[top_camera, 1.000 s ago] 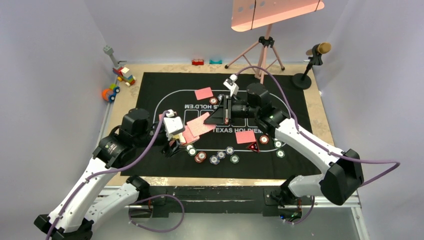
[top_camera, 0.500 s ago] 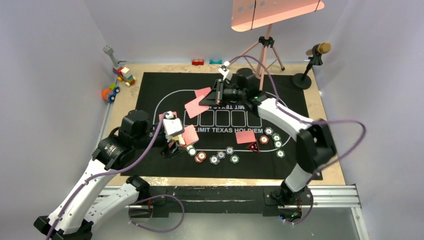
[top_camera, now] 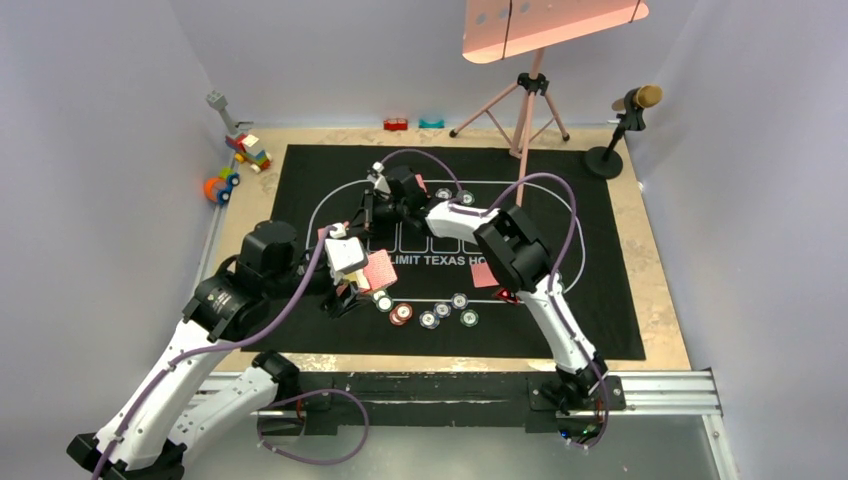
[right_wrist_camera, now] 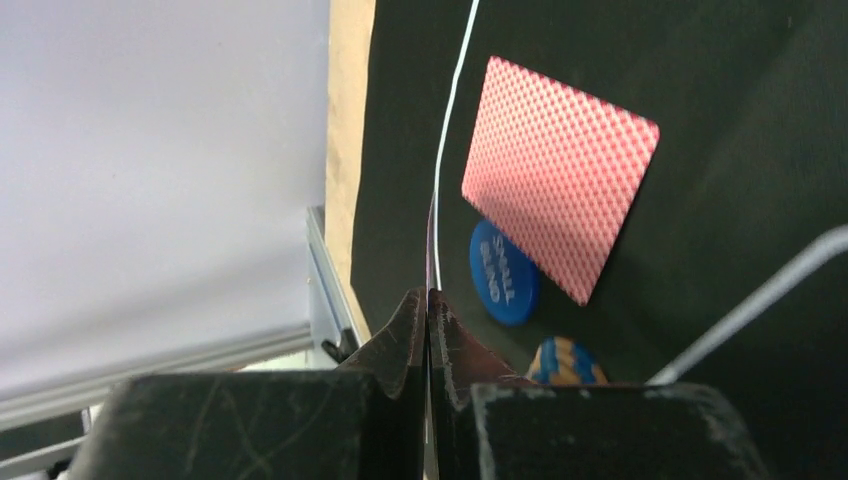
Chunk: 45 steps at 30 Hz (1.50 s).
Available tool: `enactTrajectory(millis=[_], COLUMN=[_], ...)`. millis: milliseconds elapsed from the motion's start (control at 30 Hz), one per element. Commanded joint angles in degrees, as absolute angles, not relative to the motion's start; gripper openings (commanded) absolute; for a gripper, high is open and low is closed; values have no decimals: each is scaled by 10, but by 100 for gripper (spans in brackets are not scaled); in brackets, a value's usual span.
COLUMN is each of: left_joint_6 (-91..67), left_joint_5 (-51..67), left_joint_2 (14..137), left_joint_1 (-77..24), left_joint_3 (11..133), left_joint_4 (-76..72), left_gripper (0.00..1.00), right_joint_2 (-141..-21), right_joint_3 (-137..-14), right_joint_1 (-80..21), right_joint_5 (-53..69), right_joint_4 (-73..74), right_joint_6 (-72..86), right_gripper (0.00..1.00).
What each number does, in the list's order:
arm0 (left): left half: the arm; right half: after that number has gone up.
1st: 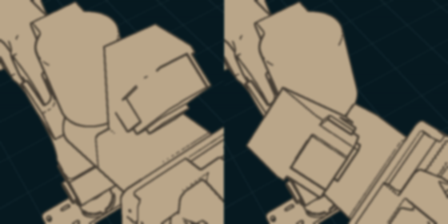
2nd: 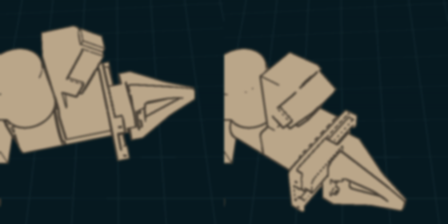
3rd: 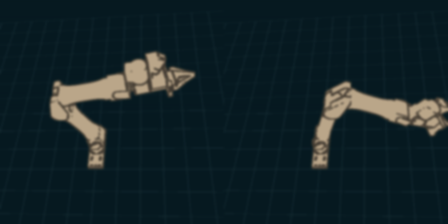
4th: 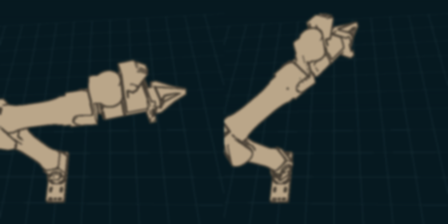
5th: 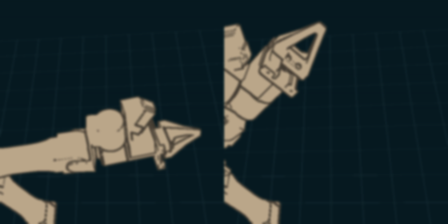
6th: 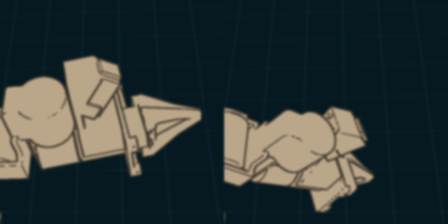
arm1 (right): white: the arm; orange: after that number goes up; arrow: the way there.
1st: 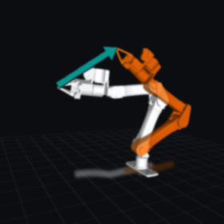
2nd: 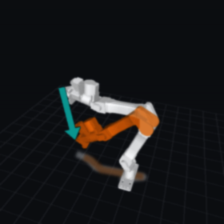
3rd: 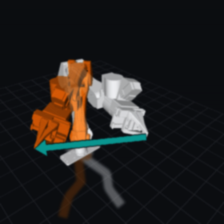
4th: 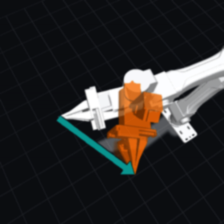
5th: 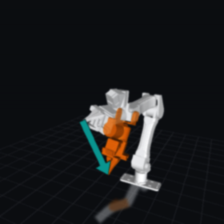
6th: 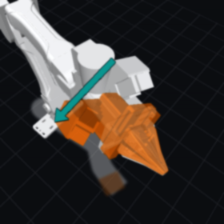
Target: Distribute texas hold em gaming equipment
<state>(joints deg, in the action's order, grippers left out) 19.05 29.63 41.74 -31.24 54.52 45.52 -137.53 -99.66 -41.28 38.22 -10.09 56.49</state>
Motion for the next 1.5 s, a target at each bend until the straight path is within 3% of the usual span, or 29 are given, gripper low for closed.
enactTrajectory(millis=[0,400,600,800,933,1033,1300,1467], left_joint_6=[191,189,190,187,187,185,180,180], left_joint_5=[308,316,315,316,313,314,316,315], left_joint_2=[406,401,403,399,396,393,392,390], left_joint_1=[-309,-310,-310,-308,-307,-307,-305,-304], left_joint_3=[562,560,564,562,560,559,554,553], left_joint_4=[435,436,440,441,443,444,438,438], left_gripper=[23,23,24,24,24,24,24,23], right_joint_2=[-1407,-1474,-1440,-1377,-1319,-1275,-1138,-987], right_joint_3=[-1068,-1172,-1147,-1116,-1111,-1107,-1034,-823], right_joint_1=[-419,-432,-432,-427,-420,-417,-387,-343], right_joint_5=[340,347,333,333,312,298,260,357], right_joint_4=[-170,-89,-39,-21,25,69,147,-21], right_joint_6=[611,604,570,538,510,489,452,522], right_gripper=[0,21,48,61,80,87,94,97])
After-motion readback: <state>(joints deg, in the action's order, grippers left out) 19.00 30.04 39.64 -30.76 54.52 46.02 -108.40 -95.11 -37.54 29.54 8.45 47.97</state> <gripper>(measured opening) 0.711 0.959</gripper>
